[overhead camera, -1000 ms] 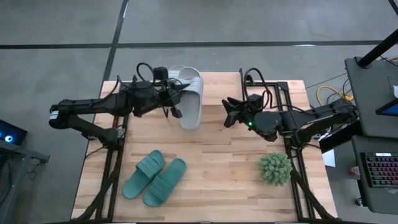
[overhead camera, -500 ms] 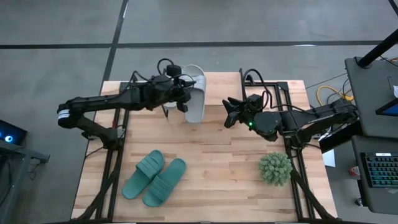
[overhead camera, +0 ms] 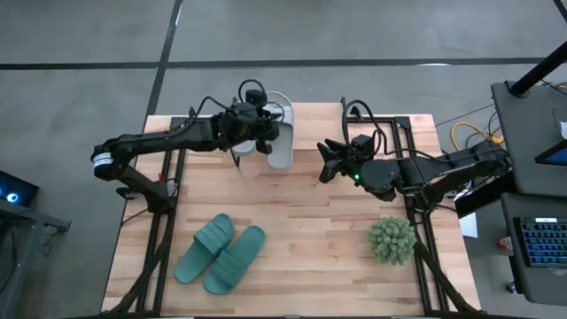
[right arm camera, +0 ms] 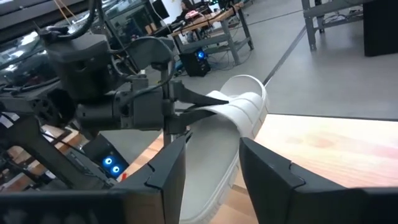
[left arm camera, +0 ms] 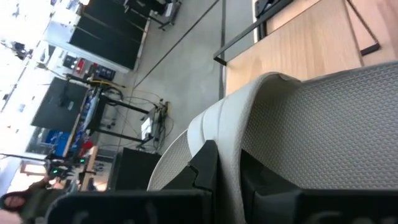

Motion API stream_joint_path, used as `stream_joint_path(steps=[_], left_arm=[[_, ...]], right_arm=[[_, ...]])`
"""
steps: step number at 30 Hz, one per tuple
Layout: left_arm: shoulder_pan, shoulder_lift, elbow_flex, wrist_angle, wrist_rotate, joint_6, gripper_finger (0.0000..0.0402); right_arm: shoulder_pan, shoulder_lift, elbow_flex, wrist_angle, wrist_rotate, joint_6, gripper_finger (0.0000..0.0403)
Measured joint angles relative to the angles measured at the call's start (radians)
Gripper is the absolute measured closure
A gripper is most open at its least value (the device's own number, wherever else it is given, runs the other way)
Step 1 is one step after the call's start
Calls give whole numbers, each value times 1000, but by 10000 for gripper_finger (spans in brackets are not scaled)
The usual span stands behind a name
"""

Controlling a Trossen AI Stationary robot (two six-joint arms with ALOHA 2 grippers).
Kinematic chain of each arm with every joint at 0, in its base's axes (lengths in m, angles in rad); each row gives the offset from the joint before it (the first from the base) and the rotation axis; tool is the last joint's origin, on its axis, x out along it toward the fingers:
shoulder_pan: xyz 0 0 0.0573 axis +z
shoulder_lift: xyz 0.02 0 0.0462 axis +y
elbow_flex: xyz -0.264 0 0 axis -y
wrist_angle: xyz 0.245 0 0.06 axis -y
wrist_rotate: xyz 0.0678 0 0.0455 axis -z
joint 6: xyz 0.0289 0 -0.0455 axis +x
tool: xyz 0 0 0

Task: Pick and place slides into the shelf
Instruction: Put the gray slide on the shelf

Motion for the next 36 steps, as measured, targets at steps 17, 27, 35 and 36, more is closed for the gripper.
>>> stream_joint_path(steps=[17,27,35,36], left_arm=[[111,27,-4,0,192,72,401],[163,27,-6,-4,250,127,401],[208,27,-13,-54,271,130,401],[214,27,-14,-55,282,130,401]], right_arm=[[0,0,1,-18,0,2,269],[0,0,1,-20,0,3,269],[0,0,1,-21,1,3,275],[0,0,1,-21,1,3,275]])
